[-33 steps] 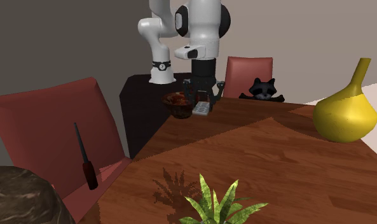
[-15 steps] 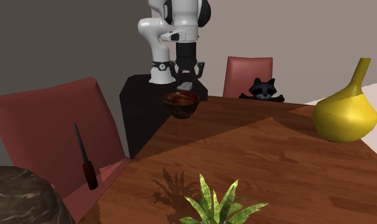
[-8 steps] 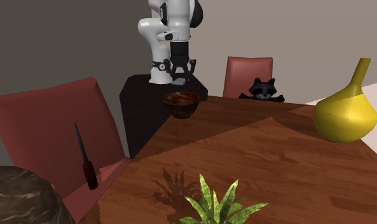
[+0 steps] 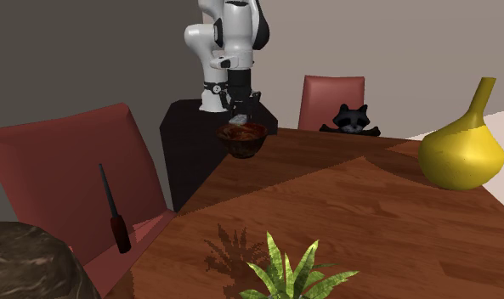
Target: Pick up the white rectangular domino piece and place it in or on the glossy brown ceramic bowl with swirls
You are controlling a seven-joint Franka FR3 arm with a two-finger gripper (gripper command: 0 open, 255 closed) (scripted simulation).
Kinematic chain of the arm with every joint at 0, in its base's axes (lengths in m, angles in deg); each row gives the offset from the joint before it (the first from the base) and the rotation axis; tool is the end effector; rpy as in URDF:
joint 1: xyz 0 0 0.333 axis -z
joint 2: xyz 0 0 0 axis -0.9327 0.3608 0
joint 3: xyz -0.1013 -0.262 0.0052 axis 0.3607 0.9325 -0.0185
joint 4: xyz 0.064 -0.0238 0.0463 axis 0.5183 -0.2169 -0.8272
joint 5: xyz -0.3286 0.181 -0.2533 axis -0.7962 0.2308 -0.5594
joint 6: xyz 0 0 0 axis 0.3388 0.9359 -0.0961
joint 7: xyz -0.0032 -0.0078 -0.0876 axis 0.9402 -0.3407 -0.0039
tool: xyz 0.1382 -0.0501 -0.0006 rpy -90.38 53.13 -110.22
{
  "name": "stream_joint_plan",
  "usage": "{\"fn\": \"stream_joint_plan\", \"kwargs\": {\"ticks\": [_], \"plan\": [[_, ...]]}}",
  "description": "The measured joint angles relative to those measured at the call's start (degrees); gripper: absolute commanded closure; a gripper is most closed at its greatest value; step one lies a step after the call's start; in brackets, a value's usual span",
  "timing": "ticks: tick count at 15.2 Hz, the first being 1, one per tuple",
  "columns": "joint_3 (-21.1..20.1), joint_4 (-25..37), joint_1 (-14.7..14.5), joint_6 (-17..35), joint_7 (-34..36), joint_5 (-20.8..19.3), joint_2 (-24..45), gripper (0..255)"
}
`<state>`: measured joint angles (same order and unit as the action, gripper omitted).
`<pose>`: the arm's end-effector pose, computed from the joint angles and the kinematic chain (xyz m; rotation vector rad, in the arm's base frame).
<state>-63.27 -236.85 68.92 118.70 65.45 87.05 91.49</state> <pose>0.4556 0.0601 0.1047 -3.0497 0.7255 -0.0019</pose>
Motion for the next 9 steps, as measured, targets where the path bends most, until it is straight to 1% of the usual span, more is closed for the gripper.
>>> {"fn": "stream_joint_plan", "kwargs": {"ticks": [5, 9], "plan": [[0.40, 0.29, -0.05, 4.34, 0.92, -1.44, 4.66, 255], [0.46, 0.20, -0.17, 5.24, 1.24, -1.71, 5.46, 255]]}}
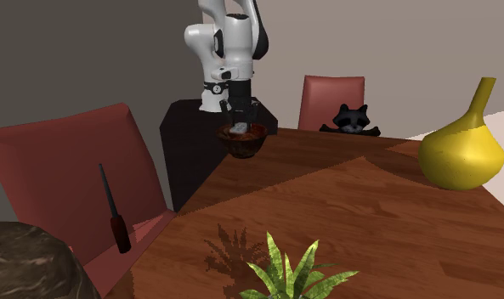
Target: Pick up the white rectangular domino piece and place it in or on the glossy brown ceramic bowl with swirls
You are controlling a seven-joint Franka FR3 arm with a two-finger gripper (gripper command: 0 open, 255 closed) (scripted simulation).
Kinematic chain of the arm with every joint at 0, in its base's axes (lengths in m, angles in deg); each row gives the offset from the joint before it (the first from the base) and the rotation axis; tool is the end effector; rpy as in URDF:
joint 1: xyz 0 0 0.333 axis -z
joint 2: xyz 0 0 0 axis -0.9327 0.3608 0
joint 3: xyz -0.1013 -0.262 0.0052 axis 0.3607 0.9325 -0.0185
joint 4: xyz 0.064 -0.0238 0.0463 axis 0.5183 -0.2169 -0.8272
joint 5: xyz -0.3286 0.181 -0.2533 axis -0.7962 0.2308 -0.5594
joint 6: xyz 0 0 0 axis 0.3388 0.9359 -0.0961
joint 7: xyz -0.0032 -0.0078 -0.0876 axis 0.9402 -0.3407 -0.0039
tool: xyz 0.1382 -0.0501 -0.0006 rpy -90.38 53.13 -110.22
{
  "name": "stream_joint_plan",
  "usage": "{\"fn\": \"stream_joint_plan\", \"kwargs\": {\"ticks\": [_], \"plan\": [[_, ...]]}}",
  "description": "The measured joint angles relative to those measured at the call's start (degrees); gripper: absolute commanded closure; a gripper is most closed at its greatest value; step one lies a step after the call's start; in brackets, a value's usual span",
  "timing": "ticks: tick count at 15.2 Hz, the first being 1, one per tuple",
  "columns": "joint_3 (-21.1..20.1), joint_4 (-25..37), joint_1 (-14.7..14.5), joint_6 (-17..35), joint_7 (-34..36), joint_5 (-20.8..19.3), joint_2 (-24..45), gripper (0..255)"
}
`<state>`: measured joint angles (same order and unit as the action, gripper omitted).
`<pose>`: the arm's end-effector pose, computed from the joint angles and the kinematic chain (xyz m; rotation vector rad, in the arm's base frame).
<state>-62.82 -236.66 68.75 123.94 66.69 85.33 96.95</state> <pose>0.4474 0.0603 0.0708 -3.0496 0.7251 -0.0023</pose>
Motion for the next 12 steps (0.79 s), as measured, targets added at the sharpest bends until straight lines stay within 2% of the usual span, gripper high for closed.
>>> {"fn": "stream_joint_plan", "kwargs": {"ticks": [3, 4, 10, 12], "plan": [[0.01, 0.02, -0.01, 0.08, 0.02, -0.03, 0.09, 255], [0.01, 0.02, -0.01, 0.08, 0.02, -0.03, 0.09, 0], [0.01, 0.02, -0.01, 0.09, 0.02, -0.03, 0.10, 0], [-0.29, -0.19, 0.24, -2.43, -0.72, 0.87, -2.71, 0]]}}
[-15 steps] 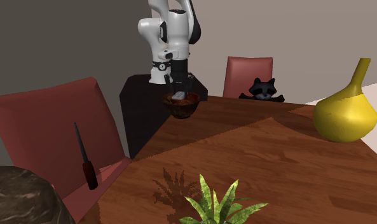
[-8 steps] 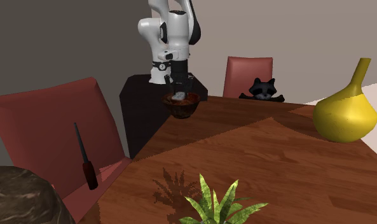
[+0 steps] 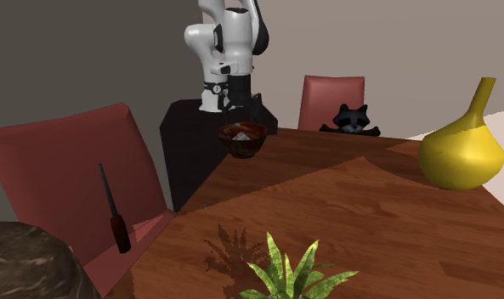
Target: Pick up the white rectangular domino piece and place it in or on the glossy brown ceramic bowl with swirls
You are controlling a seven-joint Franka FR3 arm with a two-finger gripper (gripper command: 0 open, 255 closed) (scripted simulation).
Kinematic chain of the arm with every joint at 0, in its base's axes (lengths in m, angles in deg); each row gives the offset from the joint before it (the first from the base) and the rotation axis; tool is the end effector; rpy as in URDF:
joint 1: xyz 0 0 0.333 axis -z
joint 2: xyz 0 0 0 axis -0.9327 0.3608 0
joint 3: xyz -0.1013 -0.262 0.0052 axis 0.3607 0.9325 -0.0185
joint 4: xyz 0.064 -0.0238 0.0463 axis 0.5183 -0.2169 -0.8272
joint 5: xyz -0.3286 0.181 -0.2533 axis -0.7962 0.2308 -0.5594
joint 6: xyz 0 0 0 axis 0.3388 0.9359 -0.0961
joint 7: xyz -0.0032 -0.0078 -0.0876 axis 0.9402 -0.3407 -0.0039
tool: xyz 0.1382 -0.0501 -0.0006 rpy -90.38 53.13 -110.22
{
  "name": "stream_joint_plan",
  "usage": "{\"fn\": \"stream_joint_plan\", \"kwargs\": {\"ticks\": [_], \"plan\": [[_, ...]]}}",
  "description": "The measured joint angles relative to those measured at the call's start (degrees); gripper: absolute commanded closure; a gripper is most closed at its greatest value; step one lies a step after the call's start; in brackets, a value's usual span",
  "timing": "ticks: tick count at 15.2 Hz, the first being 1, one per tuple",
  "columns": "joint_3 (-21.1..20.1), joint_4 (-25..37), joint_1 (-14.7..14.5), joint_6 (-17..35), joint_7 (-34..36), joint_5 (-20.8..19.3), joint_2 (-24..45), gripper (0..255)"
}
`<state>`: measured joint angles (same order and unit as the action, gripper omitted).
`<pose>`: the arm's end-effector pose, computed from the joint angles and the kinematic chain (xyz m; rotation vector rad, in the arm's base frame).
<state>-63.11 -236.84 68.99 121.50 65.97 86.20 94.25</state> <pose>0.4515 0.0594 0.0872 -3.0494 0.7254 -0.0039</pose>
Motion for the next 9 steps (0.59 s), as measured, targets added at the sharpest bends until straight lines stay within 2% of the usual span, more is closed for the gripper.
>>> {"fn": "stream_joint_plan", "kwargs": {"ticks": [3, 9], "plan": [[-0.26, 0.20, 0.14, -4.60, -1.00, 1.28, -4.46, 0], [-0.37, 0.18, 0.04, -5.73, -1.05, 1.58, -5.55, 0]]}}
